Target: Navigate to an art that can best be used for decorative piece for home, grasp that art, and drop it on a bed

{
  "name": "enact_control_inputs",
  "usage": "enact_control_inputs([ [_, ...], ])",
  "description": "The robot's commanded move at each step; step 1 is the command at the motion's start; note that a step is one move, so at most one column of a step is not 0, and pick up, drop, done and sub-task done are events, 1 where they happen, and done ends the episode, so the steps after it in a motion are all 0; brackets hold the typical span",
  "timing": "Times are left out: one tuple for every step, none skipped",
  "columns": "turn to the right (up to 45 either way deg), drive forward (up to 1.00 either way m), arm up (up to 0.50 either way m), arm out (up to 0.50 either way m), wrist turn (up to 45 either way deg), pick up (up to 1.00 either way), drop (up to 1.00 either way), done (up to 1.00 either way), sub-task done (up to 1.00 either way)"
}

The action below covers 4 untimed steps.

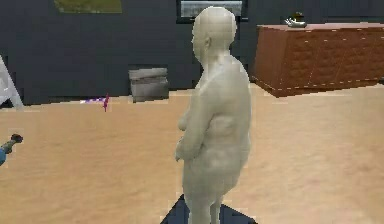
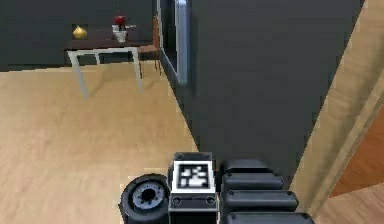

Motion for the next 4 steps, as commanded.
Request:
enact_control_inputs([
  [-27.0, 0.0, 0.0, 0.0, 0.0, 0.0, 0.0, 0.0, 0.0],
  [0.0, 0.5, 0.0, 0.0, 0.0, 0.0, 0.0, 0.0, 0.0],
  [-18.0, 0.0, 0.0, 0.0, 0.0, 0.0, 0.0, 0.0, 0.0],
  [0.0, 1.0, 0.0, 0.0, 0.0, 0.0, 0.0, 0.0, 0.0],
])
